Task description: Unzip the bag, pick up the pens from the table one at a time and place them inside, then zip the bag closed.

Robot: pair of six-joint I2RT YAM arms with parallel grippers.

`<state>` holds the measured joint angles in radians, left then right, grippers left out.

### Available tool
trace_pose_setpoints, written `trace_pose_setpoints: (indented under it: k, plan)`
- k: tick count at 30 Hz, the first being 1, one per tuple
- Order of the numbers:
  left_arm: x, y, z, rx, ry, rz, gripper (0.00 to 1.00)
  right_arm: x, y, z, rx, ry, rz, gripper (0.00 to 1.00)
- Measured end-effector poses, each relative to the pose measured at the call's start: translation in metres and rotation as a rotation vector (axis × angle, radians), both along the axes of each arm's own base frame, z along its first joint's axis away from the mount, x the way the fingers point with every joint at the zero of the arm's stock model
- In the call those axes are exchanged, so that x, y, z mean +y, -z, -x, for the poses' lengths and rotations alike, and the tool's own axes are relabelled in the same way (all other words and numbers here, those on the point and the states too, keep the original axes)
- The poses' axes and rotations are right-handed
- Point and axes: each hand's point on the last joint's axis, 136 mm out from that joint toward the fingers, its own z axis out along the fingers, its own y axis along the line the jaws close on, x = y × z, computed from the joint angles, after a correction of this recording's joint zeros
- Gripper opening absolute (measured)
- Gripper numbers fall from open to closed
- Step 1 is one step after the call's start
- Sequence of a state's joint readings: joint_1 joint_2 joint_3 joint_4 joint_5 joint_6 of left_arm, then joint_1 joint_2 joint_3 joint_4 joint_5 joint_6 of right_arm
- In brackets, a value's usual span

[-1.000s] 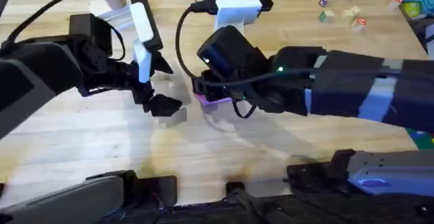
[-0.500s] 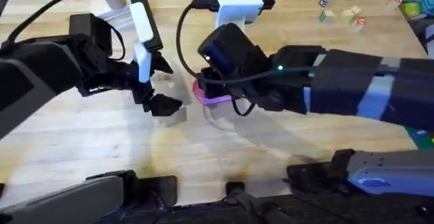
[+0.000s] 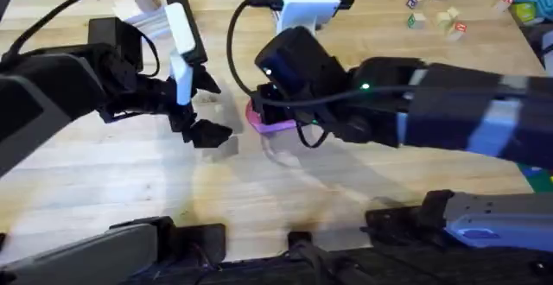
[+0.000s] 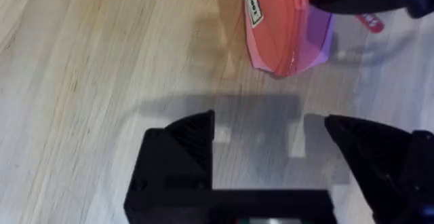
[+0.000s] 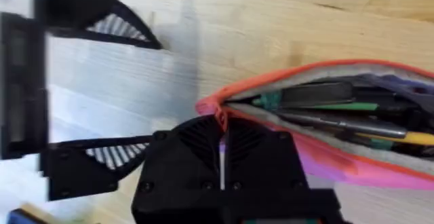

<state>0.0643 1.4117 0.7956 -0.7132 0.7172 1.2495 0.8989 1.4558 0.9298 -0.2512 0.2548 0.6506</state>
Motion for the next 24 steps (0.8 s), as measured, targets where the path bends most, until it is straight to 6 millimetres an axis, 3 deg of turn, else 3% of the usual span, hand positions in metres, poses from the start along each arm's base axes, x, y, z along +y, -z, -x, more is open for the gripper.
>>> trace_pose_setpoints:
  k: [6,15,24]
  plan:
    - [-0.009,-0.009,-0.003,-0.026,0.019,0.070,0.994,0.000,-0.024,0.003,-0.033,-0.009,-0.057,0.033]
    - [-0.026,-0.031,-0.009,-0.096,0.064,0.215,0.994,0.000,-0.024,0.004,-0.032,-0.011,-0.059,0.032]
    - [-0.051,-0.020,-0.009,-0.050,0.140,0.317,0.993,0.000,-0.024,0.004,-0.032,-0.011,-0.059,0.031]
